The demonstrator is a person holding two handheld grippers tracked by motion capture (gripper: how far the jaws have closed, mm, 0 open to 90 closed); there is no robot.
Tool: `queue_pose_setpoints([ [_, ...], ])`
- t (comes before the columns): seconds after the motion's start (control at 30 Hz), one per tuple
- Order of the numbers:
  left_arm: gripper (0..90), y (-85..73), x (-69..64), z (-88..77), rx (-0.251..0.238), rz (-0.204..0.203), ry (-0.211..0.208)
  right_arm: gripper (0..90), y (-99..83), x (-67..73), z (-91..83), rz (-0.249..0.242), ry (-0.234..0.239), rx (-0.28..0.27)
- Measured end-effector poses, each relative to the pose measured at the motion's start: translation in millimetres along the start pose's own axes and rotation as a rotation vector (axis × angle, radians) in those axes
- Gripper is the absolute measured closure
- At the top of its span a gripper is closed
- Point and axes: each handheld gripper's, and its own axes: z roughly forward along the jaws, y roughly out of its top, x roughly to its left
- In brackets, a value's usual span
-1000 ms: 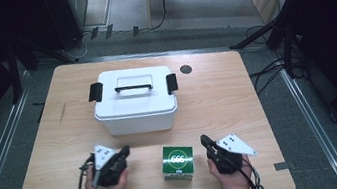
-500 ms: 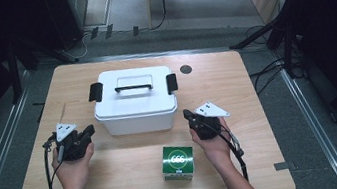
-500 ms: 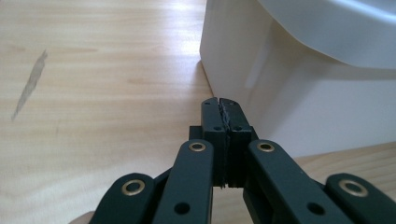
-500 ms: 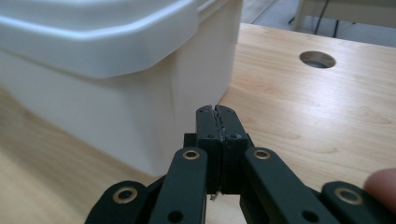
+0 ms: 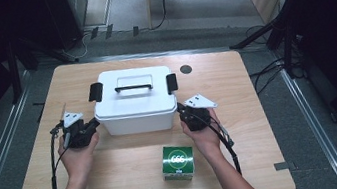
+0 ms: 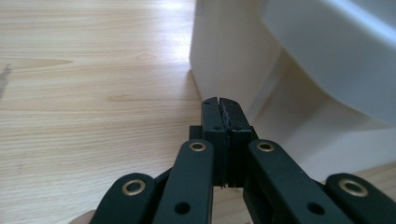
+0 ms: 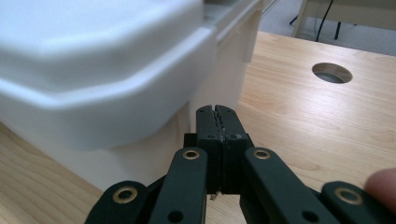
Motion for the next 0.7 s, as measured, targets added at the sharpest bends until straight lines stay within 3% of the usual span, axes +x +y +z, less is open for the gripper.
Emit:
queue_pose_setpoints([
  [0.1, 90.0, 0.2, -3.9, 1.5, -0.001, -0.004, 0.017, 90.0, 0.6, 4.3, 2.0, -0.009, -0.014, 0.002],
  [0.17, 90.0, -0.3, -5.3, 0.4, 0.003, 0.002, 0.021, 90.0, -0.2, 2.7, 1.4, 0.014, 0.003, 0.003],
  [0.33, 90.0, -2.8, -9.3, -3.1, 0.008, 0.017, 0.020, 90.0, -3.3, 2.1, -4.3, 0.008, 0.014, 0.005],
  [0.53, 90.0, -10.4, -16.5, -10.1, 0.002, -0.005, 0.007, 90.0, -8.7, 2.0, -14.9, 0.008, 0.023, 0.009],
  [0.7, 90.0, -17.3, -27.4, -17.6, 0.005, 0.023, 0.007, 90.0, -13.8, 1.6, -26.7, -0.021, 0.004, 0.012],
])
